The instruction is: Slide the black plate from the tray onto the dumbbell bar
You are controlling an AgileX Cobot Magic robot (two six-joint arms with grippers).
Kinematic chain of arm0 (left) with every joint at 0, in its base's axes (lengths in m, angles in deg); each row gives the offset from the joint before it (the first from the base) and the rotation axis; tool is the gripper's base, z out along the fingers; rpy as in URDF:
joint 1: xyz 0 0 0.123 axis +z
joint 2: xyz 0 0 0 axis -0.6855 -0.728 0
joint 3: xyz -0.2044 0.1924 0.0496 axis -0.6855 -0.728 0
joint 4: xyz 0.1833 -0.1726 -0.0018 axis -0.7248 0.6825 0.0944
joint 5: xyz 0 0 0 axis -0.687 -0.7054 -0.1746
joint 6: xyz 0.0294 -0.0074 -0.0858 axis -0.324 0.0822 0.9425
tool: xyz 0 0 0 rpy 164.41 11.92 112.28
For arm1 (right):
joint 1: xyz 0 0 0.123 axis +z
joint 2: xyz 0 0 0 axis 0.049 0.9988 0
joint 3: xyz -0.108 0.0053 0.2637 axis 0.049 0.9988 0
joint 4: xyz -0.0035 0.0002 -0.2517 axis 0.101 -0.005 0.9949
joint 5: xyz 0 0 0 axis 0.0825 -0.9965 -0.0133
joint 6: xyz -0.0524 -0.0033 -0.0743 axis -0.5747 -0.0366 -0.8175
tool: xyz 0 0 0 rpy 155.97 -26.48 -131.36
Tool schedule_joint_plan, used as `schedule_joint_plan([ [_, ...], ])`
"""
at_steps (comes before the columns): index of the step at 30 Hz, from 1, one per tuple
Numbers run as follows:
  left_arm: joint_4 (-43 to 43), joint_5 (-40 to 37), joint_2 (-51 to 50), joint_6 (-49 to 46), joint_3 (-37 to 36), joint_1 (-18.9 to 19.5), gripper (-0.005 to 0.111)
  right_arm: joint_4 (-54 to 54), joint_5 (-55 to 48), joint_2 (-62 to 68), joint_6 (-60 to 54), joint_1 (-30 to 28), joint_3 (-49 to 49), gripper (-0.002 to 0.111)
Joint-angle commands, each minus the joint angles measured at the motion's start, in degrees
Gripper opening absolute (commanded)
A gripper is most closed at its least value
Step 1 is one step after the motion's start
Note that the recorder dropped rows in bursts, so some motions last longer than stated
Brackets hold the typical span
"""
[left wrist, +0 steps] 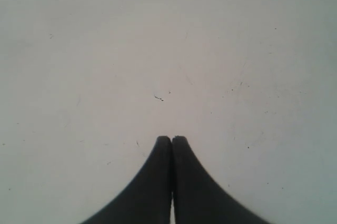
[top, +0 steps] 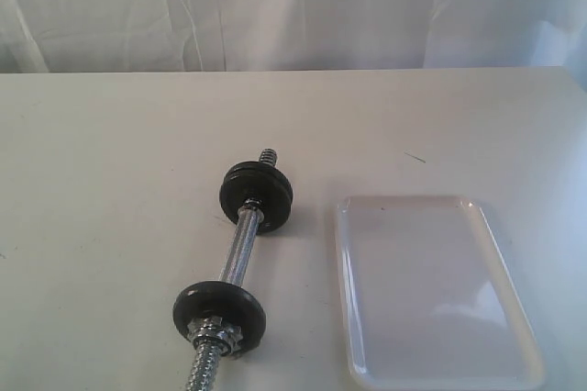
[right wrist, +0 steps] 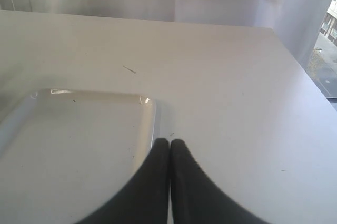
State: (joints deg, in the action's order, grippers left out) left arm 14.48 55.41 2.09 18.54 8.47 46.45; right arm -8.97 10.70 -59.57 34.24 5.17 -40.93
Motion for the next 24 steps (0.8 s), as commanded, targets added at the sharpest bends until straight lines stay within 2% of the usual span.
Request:
schedule_joint_plan([
  [1, 4.3, 0.2, 0.1, 0.8, -0.3, 0.1, 0.001, -0.4, 0.4, -0.3, 0.3, -0.1, 0.0, 0.000],
  [7, 3.5, 0.2, 0.1, 0.8, -0.3, 0.1, 0.001, -0.4, 0.4, -0.3, -0.6, -0.1, 0.0, 0.000],
  [14, -5.3, 0.6, 0.1, 0.6, -0.3, 0.1, 0.001, -0.4, 0.4, -0.3, -0.6, -0.1, 0.0, 0.000],
  [24, -5.6, 0.6, 0.1, 0.9, -0.3, 0.1, 0.001, -0.4, 0.4, -0.3, -0.6, -0.1, 0.0, 0.000],
])
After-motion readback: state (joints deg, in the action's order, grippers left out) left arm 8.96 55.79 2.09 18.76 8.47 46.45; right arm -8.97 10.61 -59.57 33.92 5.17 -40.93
